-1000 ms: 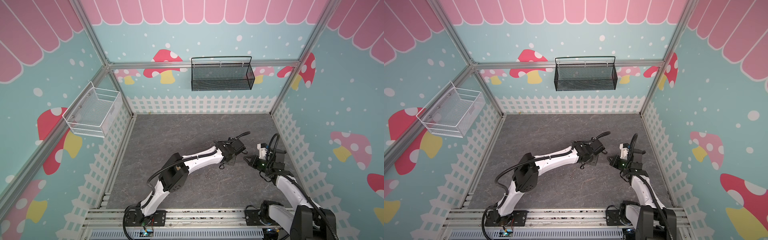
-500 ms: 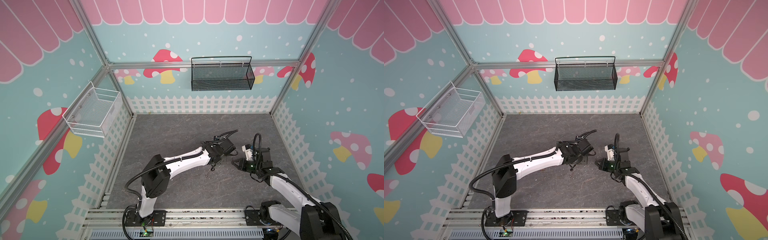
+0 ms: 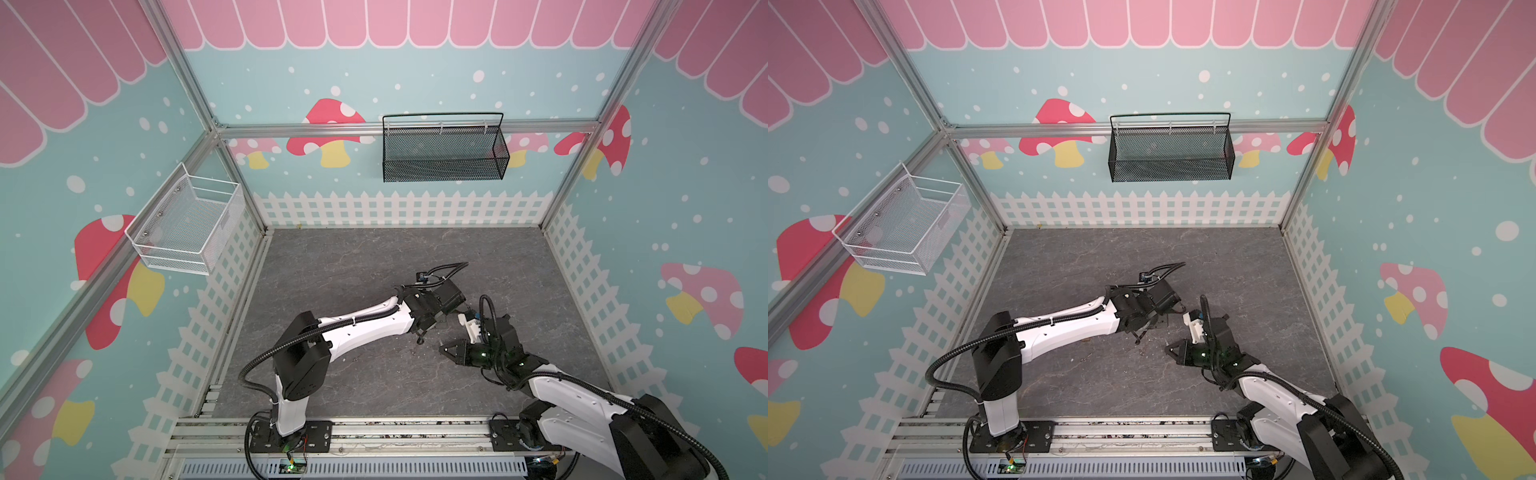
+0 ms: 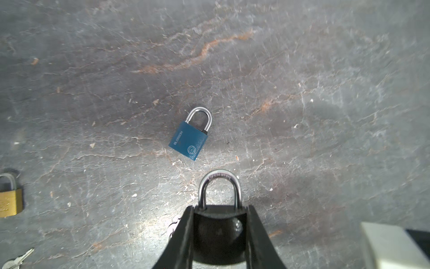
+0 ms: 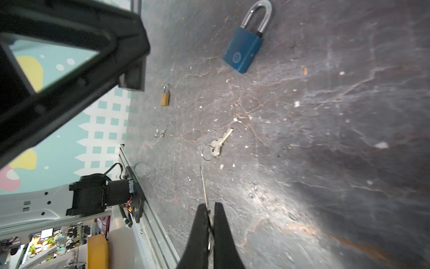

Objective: Unlock with the key

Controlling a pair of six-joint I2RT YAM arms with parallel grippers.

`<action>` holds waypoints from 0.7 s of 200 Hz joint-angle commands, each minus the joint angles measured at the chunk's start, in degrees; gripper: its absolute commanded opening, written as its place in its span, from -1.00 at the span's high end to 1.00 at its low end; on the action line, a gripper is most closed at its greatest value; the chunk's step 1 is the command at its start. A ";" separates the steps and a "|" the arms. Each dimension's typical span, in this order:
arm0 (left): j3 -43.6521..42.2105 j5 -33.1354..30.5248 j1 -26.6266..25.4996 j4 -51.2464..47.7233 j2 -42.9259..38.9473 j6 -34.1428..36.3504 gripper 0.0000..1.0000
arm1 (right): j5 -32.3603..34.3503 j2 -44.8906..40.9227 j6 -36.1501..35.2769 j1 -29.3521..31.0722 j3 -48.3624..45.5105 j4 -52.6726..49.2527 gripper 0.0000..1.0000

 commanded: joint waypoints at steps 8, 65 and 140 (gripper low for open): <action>-1.38 -3.76 -0.23 1.02 -3.69 -4.15 1.00 | 4.53 0.92 8.98 3.23 -1.50 15.08 1.00; -3.82 -3.16 -0.55 3.56 -6.51 -5.93 1.00 | 6.68 2.45 15.64 5.26 -2.66 27.79 1.00; -4.67 -3.50 -0.67 4.51 -7.68 -6.84 1.00 | 7.29 6.44 19.05 7.27 -2.93 33.32 1.00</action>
